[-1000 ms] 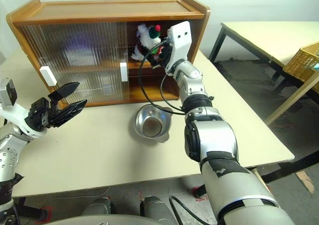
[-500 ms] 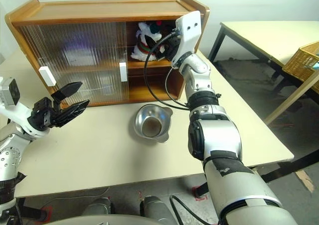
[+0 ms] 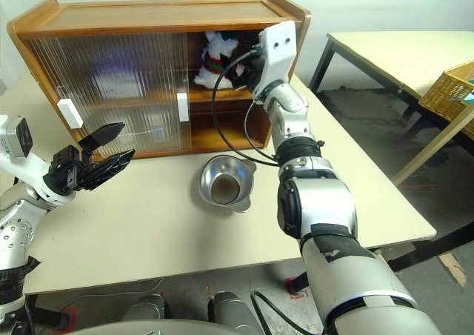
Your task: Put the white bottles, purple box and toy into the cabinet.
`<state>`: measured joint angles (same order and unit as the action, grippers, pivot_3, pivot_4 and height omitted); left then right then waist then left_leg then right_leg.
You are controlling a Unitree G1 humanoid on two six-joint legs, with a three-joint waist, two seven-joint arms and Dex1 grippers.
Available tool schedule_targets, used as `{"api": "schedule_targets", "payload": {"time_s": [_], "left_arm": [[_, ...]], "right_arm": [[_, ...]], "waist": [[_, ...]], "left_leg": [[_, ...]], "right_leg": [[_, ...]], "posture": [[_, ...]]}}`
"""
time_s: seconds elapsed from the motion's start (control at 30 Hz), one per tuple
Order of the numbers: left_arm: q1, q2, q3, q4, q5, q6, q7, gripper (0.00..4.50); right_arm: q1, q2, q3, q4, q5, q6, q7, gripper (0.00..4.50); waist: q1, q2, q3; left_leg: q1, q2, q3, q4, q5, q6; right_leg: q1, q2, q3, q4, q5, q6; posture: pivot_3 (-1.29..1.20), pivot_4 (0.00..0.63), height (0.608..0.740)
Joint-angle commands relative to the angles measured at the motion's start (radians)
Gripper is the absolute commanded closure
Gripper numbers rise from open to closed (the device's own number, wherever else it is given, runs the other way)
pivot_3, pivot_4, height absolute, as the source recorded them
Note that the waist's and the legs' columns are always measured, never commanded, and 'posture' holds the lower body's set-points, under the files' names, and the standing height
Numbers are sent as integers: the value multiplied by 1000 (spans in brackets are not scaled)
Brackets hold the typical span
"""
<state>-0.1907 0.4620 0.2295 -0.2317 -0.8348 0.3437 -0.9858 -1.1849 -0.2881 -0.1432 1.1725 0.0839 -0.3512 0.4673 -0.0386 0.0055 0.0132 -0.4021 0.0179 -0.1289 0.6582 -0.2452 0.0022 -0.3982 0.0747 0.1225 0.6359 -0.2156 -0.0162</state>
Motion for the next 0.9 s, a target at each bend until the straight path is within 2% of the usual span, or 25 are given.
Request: {"api": "schedule_targets", "payload": {"time_s": [0.03, 0.17, 0.5, 0.63, 0.8, 0.9], "left_arm": [[-1, 7, 4, -3, 3, -3, 0, 0], [3, 8, 7, -5, 2, -4, 2, 0], [26, 5, 6, -16, 2, -10, 5, 0], [22, 5, 4, -8, 2, -9, 1, 0], [23, 2, -2, -1, 2, -7, -6, 0], [24, -2, -8, 1, 3, -6, -8, 0]], "right_arm": [[-37, 13, 15, 41, -31, 24, -48, 50], [-50, 22, 17, 52, -40, 19, -57, 50], [14, -30, -22, -71, 26, 19, 78, 50], [138, -47, -42, -322, 140, 145, 222, 50], [374, -90, -15, -747, 283, 466, 336, 50], [532, -127, -34, -997, 436, 738, 352, 50]], "waist": [[0, 0, 0], [0, 0, 0], [3, 0, 0], [4, 0, 0], [4, 0, 0], [1, -1, 0]], "left_leg": [[0, 0, 0, 0, 0, 0], [0, 1, 0, 0, 0, 0], [0, 1, 0, 0, 0, 0], [0, 1, 0, 0, 0, 0], [1, 0, 1, 2, 0, 0], [3, 0, 3, 3, 0, 0]], "right_leg": [[0, 0, 0, 0, 0, 0], [0, 0, 0, 0, 0, 0], [0, 0, 0, 0, 0, 0], [0, 0, 0, 0, 0, -1], [3, 1, 0, -1, -1, -1], [5, 1, 1, -1, -3, -3]], "posture": [[-36, 4, 740], [-33, 4, 740], [-35, 11, 740], [-49, 17, 740], [-64, 28, 740], [-70, 36, 740]]}}
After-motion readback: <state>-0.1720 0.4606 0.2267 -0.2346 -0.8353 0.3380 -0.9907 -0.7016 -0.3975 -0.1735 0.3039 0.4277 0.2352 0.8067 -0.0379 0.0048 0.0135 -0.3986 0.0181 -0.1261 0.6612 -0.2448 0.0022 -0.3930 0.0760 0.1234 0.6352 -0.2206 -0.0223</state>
